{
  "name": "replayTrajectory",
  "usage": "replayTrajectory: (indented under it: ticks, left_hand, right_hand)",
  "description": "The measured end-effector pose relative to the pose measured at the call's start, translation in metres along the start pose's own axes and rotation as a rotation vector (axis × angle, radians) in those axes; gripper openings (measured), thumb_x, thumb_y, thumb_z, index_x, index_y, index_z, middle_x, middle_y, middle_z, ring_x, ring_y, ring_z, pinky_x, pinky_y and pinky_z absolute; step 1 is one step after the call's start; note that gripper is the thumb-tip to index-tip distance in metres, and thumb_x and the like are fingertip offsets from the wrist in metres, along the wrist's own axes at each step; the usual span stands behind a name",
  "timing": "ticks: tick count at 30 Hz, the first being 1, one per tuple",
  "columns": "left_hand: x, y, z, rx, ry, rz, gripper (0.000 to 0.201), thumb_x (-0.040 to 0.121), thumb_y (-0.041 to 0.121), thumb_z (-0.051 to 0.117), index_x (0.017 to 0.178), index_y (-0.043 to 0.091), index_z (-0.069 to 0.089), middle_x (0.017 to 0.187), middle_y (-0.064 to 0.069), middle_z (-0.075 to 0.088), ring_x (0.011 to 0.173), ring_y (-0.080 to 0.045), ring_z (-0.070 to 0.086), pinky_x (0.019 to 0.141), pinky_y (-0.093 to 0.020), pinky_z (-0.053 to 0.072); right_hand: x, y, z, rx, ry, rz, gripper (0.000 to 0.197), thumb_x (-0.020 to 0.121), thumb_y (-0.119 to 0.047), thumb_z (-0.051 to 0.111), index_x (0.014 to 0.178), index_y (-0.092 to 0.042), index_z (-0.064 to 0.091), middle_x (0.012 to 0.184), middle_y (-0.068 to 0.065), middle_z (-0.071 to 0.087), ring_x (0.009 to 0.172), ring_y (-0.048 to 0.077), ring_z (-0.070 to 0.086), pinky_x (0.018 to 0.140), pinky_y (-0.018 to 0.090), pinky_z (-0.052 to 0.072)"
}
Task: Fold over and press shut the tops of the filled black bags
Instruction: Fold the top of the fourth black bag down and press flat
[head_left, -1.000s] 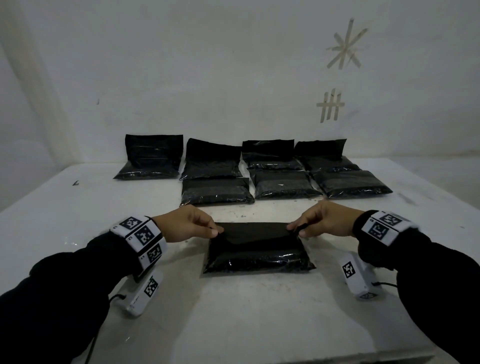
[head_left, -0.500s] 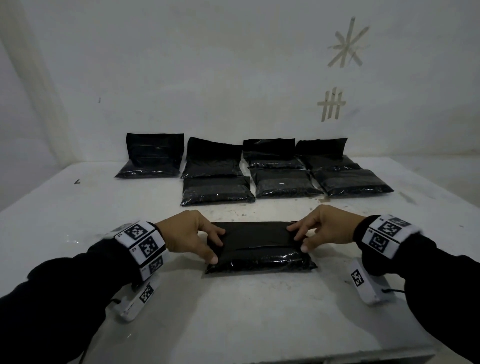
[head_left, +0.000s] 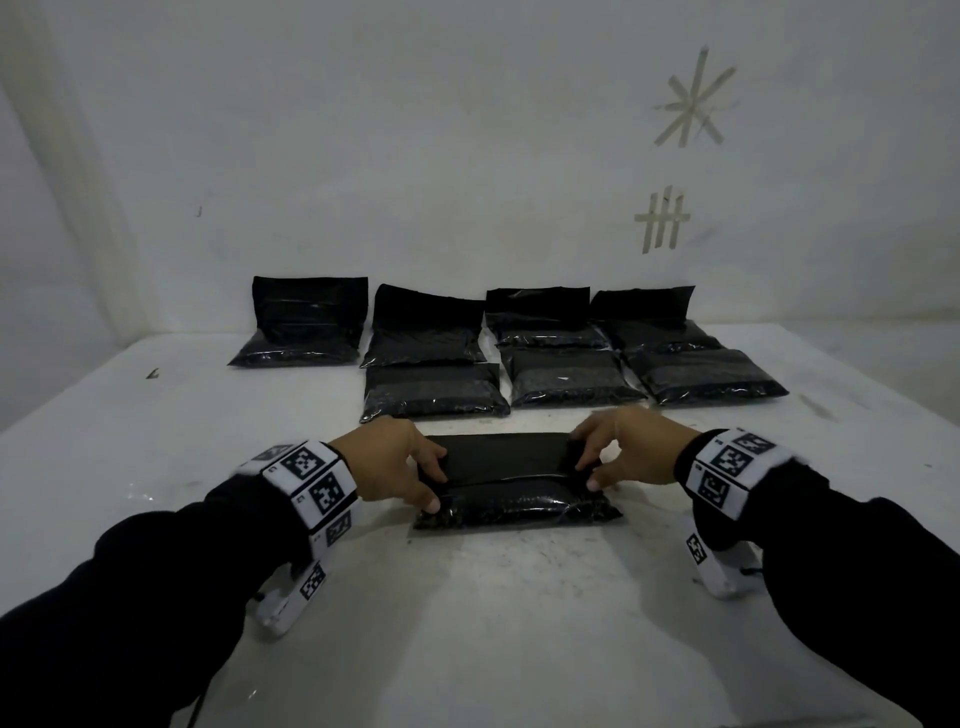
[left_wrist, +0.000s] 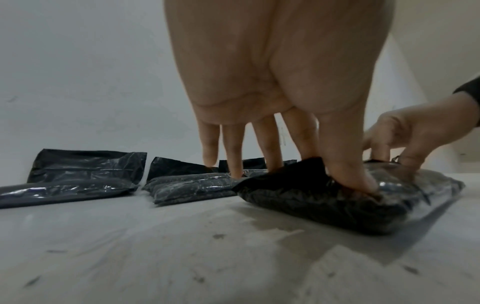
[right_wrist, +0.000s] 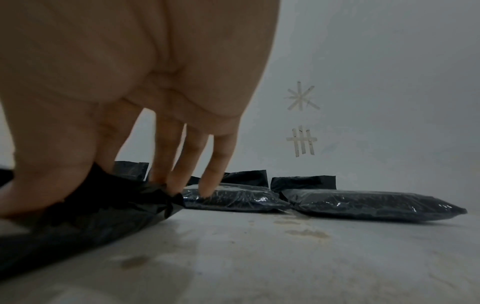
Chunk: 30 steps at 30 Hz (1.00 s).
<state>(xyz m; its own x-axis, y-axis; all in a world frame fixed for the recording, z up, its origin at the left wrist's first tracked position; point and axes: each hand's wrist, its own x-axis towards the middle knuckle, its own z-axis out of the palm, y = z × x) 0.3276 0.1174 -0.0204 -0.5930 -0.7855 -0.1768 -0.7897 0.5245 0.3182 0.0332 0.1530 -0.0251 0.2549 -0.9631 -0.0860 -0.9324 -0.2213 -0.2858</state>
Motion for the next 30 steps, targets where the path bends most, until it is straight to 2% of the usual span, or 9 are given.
replayTrajectory:
  ticks: [3,7,11,15,17,20,22,25,30]
  left_hand:
    - [-0.005,0.001,0.002,0.097,0.031,0.051,0.036,0.079,0.035,0.073,0.113,0.024,0.069,0.135,0.007,0.05,0.125,-0.008,0.043,0.102,-0.02,0.03]
    - [-0.01,0.006,0.004,0.169,0.035,0.084,0.037,0.083,0.035,0.068,0.118,0.023,0.066,0.119,0.004,0.053,0.104,-0.006,0.047,0.081,-0.012,0.032]
    - [-0.013,0.006,0.007,0.168,0.052,0.081,0.035,0.085,0.033,0.067,0.118,0.021,0.067,0.112,0.003,0.062,0.099,-0.008,0.056,0.082,-0.015,0.04]
    - [-0.014,0.009,0.01,0.161,0.084,0.06,0.036,0.084,0.033,0.068,0.118,0.022,0.065,0.105,0.006,0.066,0.095,-0.01,0.06,0.077,-0.015,0.04]
    - [-0.015,0.012,0.009,0.19,0.079,0.063,0.047,0.085,0.034,0.066,0.13,0.027,0.055,0.107,0.007,0.066,0.1,-0.013,0.06,0.084,-0.02,0.043]
    - [-0.018,0.022,0.007,0.504,0.066,0.088,0.052,0.091,0.043,0.054,0.14,0.038,0.038,0.12,0.009,0.061,0.113,-0.012,0.053,0.101,-0.033,0.03]
    - [-0.019,0.026,0.009,0.631,0.05,0.125,0.045,0.095,0.042,0.046,0.14,0.038,0.039,0.122,0.006,0.056,0.116,-0.012,0.047,0.099,-0.037,0.022]
    - [-0.019,0.026,0.012,0.634,0.037,0.156,0.042,0.097,0.036,0.045,0.139,0.034,0.043,0.124,0.002,0.046,0.118,-0.015,0.04,0.095,-0.033,0.024]
    - [-0.017,0.025,0.019,0.489,0.031,0.159,0.039,0.096,0.024,0.05,0.135,0.019,0.05,0.128,0.001,0.043,0.108,-0.019,0.05,0.084,-0.023,0.036]
  right_hand:
    - [-0.005,-0.005,0.001,-0.122,0.045,-0.036,0.026,0.075,-0.031,0.077,0.1,-0.025,0.074,0.105,-0.01,0.04,0.102,0.009,0.033,0.094,0.024,0.034]
    - [-0.006,-0.01,0.001,-0.173,0.017,-0.07,0.026,0.079,-0.03,0.073,0.105,-0.023,0.073,0.095,-0.011,0.046,0.094,0.007,0.037,0.082,0.021,0.033]
    - [-0.011,-0.012,0.0,-0.11,0.003,-0.04,0.023,0.081,-0.025,0.073,0.103,-0.02,0.074,0.082,-0.019,0.056,0.084,0.006,0.054,0.077,0.018,0.041]
    - [-0.013,-0.013,0.001,-0.097,0.044,0.003,0.014,0.079,-0.022,0.075,0.092,-0.017,0.074,0.088,-0.003,0.072,0.078,0.007,0.062,0.073,0.018,0.047]
    - [-0.015,-0.014,0.001,-0.122,0.074,-0.004,0.011,0.078,-0.022,0.075,0.088,-0.017,0.073,0.086,-0.003,0.073,0.073,0.005,0.06,0.067,0.014,0.043]
    - [-0.018,-0.018,0.001,-0.177,0.078,-0.043,0.011,0.08,-0.023,0.073,0.089,-0.018,0.073,0.087,-0.004,0.071,0.075,0.003,0.054,0.07,0.015,0.043]
    - [-0.019,-0.021,0.001,-0.224,0.07,-0.072,0.012,0.081,-0.025,0.071,0.091,-0.017,0.072,0.089,-0.007,0.059,0.084,0.005,0.046,0.079,0.021,0.043]
    - [-0.019,-0.025,0.003,-0.284,0.036,-0.098,0.014,0.084,-0.024,0.069,0.093,-0.015,0.072,0.092,-0.009,0.046,0.09,0.005,0.039,0.082,0.022,0.04]
    - [-0.02,-0.027,0.004,-0.274,-0.003,-0.075,0.01,0.085,-0.017,0.066,0.092,-0.015,0.073,0.096,-0.002,0.067,0.091,0.014,0.061,0.079,0.024,0.048]
